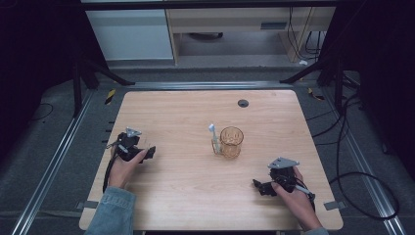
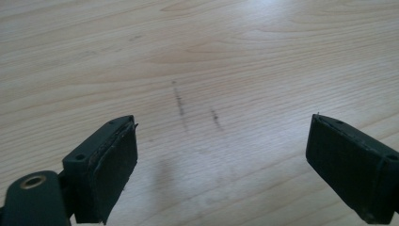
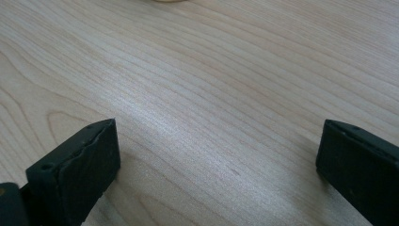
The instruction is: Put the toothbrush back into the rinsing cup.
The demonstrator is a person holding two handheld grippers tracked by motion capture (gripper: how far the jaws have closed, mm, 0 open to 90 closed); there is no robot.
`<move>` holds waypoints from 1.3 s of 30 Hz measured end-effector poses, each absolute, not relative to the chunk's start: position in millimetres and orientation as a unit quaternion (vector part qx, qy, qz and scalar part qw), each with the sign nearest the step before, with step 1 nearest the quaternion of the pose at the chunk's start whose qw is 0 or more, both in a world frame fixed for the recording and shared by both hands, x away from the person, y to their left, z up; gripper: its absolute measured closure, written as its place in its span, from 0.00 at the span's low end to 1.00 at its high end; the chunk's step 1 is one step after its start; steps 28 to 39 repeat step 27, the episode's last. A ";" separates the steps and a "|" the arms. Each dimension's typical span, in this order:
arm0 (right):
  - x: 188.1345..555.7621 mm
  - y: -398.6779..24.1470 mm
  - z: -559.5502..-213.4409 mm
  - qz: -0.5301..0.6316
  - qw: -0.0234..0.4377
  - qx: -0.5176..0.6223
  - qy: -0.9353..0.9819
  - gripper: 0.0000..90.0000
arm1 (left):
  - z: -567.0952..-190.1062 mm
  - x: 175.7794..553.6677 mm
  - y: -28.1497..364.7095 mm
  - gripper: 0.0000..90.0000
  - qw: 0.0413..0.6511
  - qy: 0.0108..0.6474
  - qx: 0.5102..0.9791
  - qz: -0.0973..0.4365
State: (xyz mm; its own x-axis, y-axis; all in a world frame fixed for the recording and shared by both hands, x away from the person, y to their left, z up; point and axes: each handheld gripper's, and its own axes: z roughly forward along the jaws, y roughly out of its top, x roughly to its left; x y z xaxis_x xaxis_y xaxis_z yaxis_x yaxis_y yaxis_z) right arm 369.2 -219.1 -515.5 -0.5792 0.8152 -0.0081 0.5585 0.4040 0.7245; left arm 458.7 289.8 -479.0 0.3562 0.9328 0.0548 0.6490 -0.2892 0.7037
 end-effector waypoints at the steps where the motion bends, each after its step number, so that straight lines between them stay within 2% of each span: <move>1: 369.2 -219.1 -515.5 0.349 0.184 0.420 0.817 0.01 | -479.4 459.0 294.0 0.09 0.298 0.516 0.768 0.237; 11: 369.2 -219.1 -515.4 0.348 0.184 0.420 0.817 0.01 | -490.7 462.8 323.6 0.09 0.295 0.529 0.754 0.255; 19: 369.3 -219.1 -515.5 0.349 0.184 0.420 0.818 0.01 | -501.5 467.4 323.9 0.09 0.285 0.532 0.759 0.243; 23: 369.3 -219.1 -515.5 0.349 0.184 0.420 0.817 0.01 | -507.9 469.8 326.3 0.05 0.312 0.534 0.749 0.238; 39: 369.2 -219.0 -515.5 0.349 0.184 0.420 0.817 0.01 | -508.1 470.7 326.2 0.03 0.310 0.537 0.748 0.238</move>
